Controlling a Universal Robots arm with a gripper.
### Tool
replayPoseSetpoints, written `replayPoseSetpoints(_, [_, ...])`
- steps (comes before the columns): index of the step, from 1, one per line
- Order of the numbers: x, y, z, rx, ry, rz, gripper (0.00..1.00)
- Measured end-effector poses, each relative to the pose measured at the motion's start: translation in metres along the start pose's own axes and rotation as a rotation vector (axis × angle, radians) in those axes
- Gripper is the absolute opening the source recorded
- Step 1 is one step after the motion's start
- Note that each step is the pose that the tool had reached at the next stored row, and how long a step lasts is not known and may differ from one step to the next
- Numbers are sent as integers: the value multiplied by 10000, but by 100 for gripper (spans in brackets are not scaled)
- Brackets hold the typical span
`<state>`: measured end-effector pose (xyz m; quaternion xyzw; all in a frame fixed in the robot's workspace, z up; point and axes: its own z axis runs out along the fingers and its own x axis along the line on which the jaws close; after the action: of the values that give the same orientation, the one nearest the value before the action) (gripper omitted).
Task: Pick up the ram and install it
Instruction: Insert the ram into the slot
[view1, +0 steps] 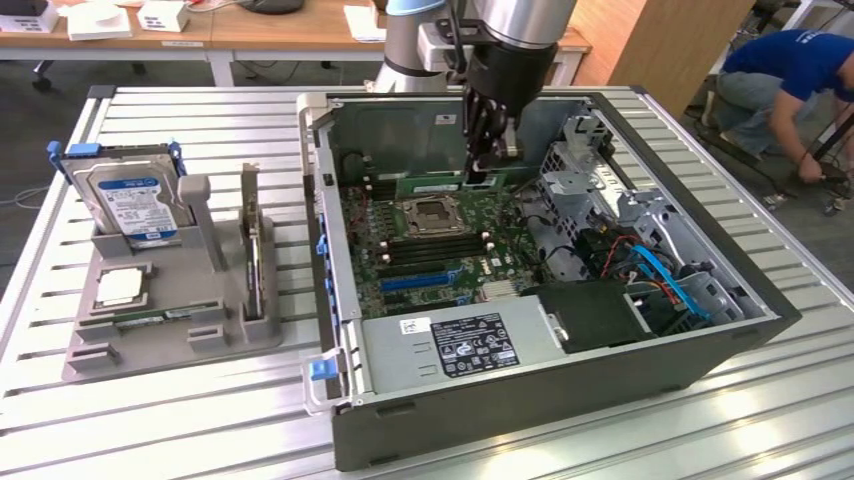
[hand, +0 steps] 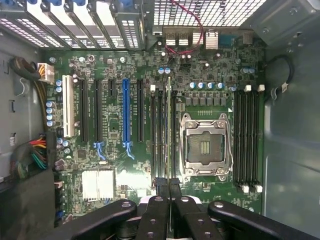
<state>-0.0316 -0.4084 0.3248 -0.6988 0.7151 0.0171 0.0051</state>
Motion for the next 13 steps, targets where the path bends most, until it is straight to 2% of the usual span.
replayPoseSetpoints(13, [2,-1,71,0,0,-6,11])
